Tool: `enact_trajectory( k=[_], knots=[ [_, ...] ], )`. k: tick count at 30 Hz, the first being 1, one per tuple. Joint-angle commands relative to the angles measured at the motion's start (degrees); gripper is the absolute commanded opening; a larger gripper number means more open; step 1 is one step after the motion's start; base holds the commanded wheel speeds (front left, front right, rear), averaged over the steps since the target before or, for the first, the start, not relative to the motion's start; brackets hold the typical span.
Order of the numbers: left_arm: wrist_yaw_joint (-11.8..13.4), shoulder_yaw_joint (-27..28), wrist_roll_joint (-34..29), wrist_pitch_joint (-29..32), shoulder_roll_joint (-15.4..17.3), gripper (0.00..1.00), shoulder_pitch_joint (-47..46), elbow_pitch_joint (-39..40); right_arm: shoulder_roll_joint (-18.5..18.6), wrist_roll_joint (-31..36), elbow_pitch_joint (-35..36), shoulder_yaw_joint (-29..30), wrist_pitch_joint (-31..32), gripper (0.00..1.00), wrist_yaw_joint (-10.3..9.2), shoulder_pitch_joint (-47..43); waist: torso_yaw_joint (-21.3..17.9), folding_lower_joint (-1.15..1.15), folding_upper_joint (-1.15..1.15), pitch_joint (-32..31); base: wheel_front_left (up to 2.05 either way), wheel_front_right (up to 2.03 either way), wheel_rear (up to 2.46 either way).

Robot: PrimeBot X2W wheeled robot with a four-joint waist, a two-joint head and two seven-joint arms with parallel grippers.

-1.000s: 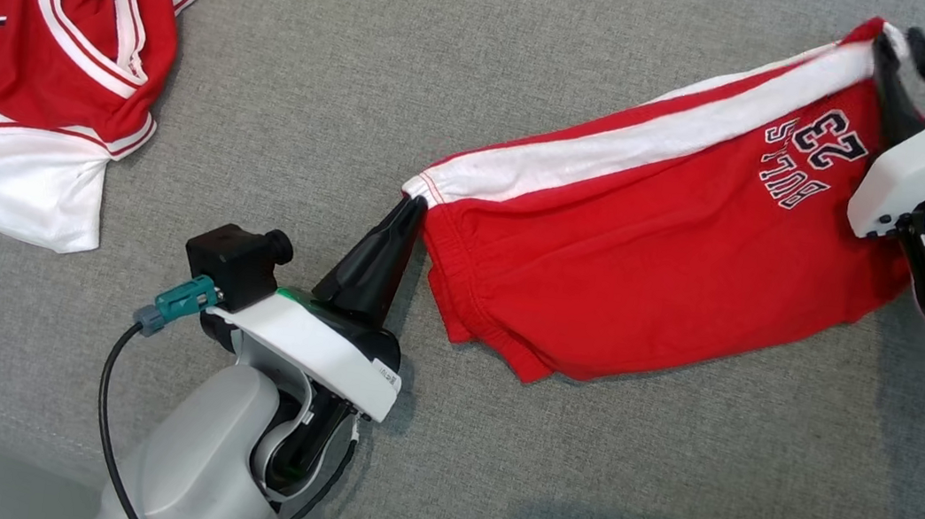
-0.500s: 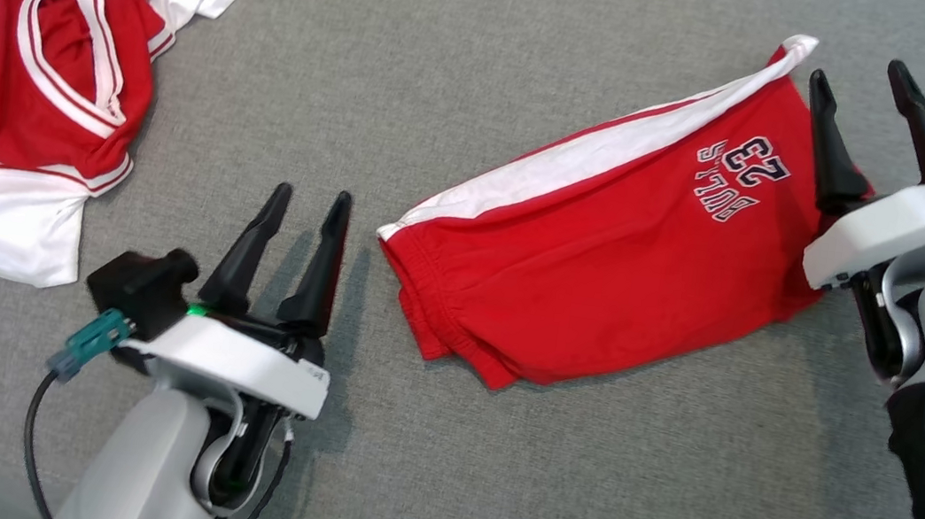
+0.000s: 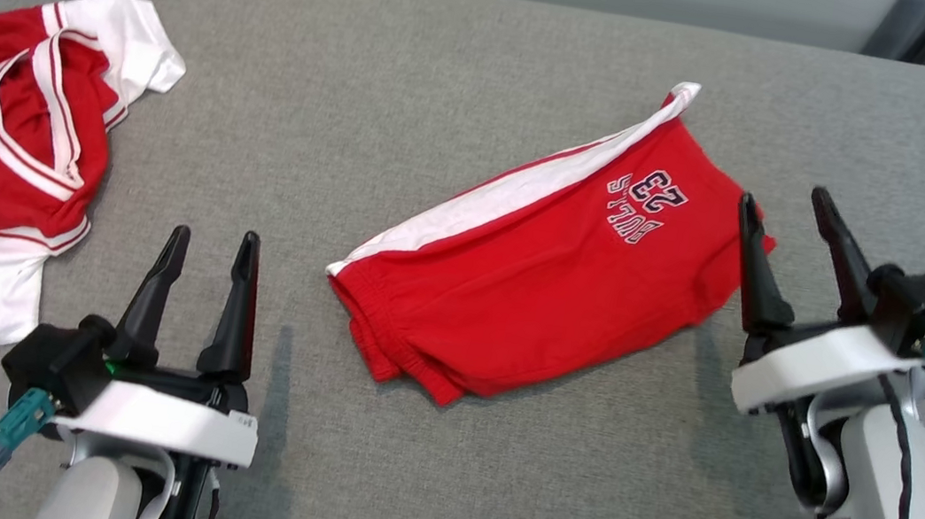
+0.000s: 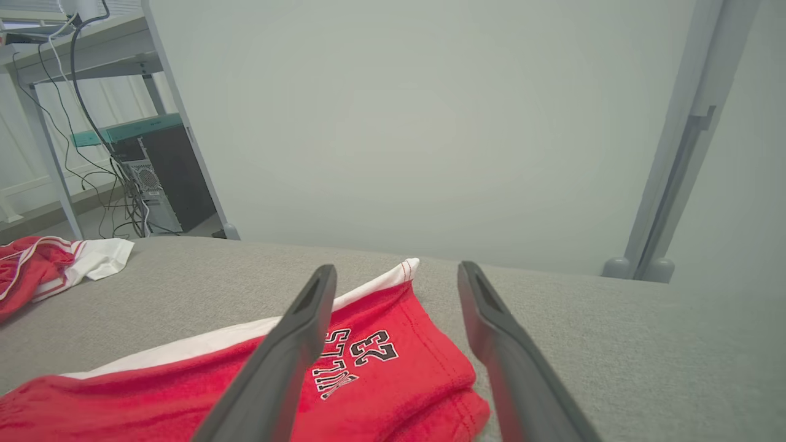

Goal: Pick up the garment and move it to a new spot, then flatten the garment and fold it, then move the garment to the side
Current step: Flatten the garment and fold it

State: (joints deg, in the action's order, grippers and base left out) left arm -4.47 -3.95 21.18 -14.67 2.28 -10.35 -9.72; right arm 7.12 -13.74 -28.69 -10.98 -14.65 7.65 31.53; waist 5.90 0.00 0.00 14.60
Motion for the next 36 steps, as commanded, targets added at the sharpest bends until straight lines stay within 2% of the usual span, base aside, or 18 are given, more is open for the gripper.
enact_trajectory(
  k=[1, 6, 9, 14, 18, 19, 25, 31, 36],
  knots=[
    [0.16, 2.35, -0.47, -0.32, 0.62, 1.00, 0.71, 2.26, -0.89, 0.31, 2.79, -0.15, -0.35, 1.00, -0.16, -2.36, -1.52, 0.00, 0.00, -1.94, 0.00, 0.00, 0.00],
    [0.17, 3.52, -1.85, -0.32, 0.61, 1.00, 3.62, 3.82, -2.18, 0.14, 4.57, 0.95, -0.35, 1.00, -0.16, -6.52, -3.73, 0.00, 0.00, -4.80, 0.00, 0.00, 0.00],
    [0.18, 3.76, -3.09, -0.32, 0.61, 1.00, 5.64, 5.01, -2.75, -1.08, 3.49, 1.49, -0.35, 1.00, -0.16, -8.15, -4.86, 0.00, 0.00, -6.24, 0.00, 0.00, 0.00],
    [0.56, 2.90, -4.72, -0.33, 0.61, 1.00, 6.85, 6.51, -3.27, -5.59, -0.46, 3.27, -0.35, 1.00, -0.16, -7.89, -4.50, 0.00, 0.00, -6.23, 0.00, 0.00, 0.00],
    [0.63, 1.25, -6.31, -0.33, 0.60, 1.00, 7.41, 7.66, -3.58, -11.63, -7.83, 4.67, -0.35, 1.00, -0.16, -4.56, -3.23, 0.00, 0.00, -5.33, 0.00, 0.00, 0.00],
    [0.63, 1.25, -6.31, -0.33, 0.60, 1.00, 7.41, 7.66, -3.58, -11.63, -7.83, 4.67, -0.35, 1.00, -0.16, -4.56, -3.23, 0.00, 0.00, -5.33, 0.00, 0.00, 0.00],
    [0.65, -1.15, -7.37, -0.33, 0.60, 1.00, 7.06, 8.10, -3.31, -20.12, -23.00, 5.63, 1.95, 1.00, -0.16, 6.08, -0.03, 0.00, 0.00, -3.42, 0.00, 0.00, 0.00],
    [0.83, -3.35, -7.48, -0.33, 0.60, 1.00, 5.93, 8.04, -1.75, -21.21, -36.36, 7.39, 5.11, 1.00, -0.16, 15.51, 3.65, 0.00, 0.00, -1.57, 0.00, 0.00, 0.00],
    [0.88, -4.83, -7.22, -0.33, 0.60, 1.00, 5.07, 7.72, -1.30, -20.59, -43.02, 8.77, 5.67, 1.00, -0.16, 20.28, 6.15, 0.00, 0.00, -0.28, 0.00, 0.00, 0.00]
  ],
)
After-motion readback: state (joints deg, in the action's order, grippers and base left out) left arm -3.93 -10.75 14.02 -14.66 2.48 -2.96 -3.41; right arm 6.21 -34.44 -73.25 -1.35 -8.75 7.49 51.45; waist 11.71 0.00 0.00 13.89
